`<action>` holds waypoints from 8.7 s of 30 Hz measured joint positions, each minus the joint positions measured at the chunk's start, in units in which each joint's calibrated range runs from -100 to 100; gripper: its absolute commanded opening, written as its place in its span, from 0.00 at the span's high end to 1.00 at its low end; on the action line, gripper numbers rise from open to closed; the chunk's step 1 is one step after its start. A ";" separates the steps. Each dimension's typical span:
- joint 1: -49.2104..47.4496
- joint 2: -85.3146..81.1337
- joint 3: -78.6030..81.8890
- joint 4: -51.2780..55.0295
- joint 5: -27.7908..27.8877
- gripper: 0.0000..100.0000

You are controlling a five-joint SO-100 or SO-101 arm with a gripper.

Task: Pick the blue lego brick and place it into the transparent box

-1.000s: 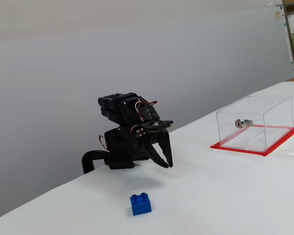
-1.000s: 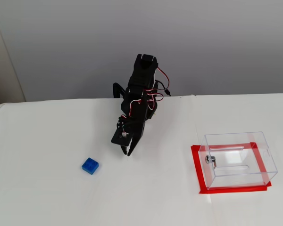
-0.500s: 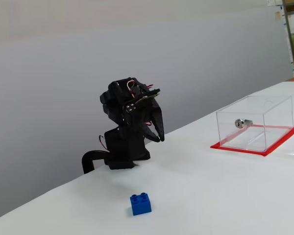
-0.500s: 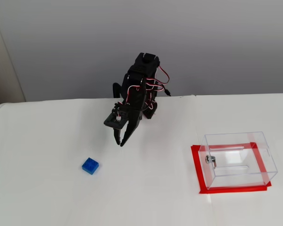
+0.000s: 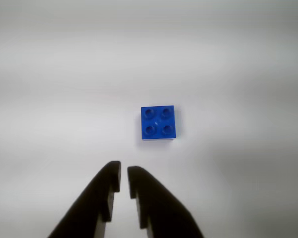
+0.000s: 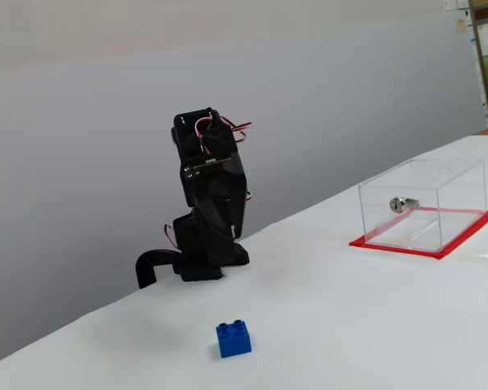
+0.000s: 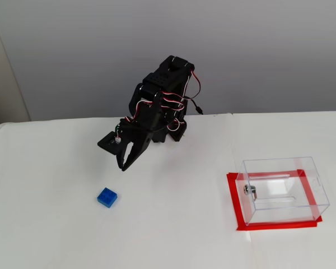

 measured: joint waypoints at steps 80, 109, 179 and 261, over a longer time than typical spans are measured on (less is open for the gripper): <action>0.85 56.83 -22.68 -8.31 8.16 0.69; 0.85 59.79 -22.77 -8.31 8.16 0.88; -33.97 8.63 -23.21 -9.00 7.03 0.91; -100.85 41.95 -43.87 -9.00 7.03 0.86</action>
